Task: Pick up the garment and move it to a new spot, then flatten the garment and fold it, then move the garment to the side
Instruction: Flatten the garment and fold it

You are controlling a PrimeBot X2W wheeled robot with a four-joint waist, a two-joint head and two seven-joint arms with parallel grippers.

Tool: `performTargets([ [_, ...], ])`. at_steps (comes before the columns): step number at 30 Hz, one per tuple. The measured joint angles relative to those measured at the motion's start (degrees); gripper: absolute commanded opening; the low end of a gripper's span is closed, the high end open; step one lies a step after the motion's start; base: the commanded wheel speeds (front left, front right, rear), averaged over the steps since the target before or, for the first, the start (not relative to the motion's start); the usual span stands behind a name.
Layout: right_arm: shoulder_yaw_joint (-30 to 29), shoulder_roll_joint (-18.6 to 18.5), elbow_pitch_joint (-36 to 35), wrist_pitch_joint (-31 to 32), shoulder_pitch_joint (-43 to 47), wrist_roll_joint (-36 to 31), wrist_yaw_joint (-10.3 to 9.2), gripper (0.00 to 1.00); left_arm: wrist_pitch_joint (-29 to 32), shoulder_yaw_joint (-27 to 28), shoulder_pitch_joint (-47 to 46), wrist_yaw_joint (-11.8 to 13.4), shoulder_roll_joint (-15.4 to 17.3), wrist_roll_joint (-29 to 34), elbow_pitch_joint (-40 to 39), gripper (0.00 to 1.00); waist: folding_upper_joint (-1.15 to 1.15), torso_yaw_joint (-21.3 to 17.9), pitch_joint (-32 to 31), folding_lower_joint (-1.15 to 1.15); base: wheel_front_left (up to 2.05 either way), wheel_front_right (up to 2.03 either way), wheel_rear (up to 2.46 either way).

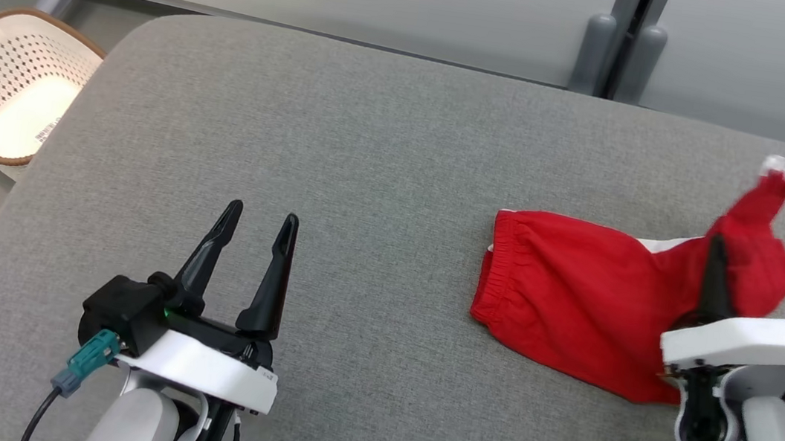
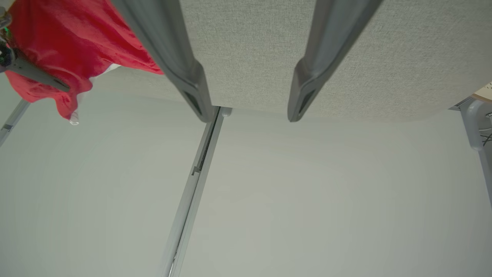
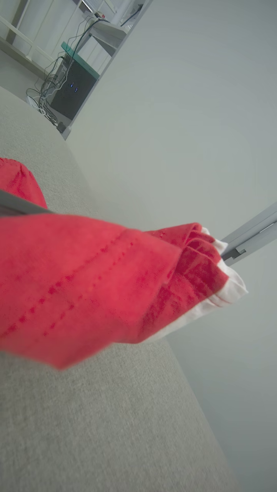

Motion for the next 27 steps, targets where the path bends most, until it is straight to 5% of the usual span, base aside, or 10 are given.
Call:
performTargets([
  [8,11.99,0.11,-4.79,-0.96,2.59,3.99,0.0,0.0,0.0,-0.13,1.14,0.09,0.01,0.03,0.01,1.0,0.0,2.04,-1.53,0.0,0.0,0.0,0.0],
  [17,19.76,0.12,-2.11,-1.05,2.79,4.36,0.0,0.0,0.0,-0.69,1.72,0.24,0.01,-0.16,-0.02,1.0,0.0,4.23,-1.82,0.0,0.0,0.0,0.0],
  [19,21.48,0.12,-0.55,-1.31,2.6,4.36,0.0,1.0,0.0,-0.93,1.72,0.27,0.01,-0.45,-0.02,1.0,0.0,4.79,-1.76,0.0,0.0,0.0,0.0],
  [27,29.87,0.15,3.9,-1.32,2.21,6.94,0.0,1.0,0.0,-1.52,2.32,0.59,0.0,-1.03,-0.02,1.0,0.0,6.28,-1.66,0.0,0.0,0.0,0.0],
])
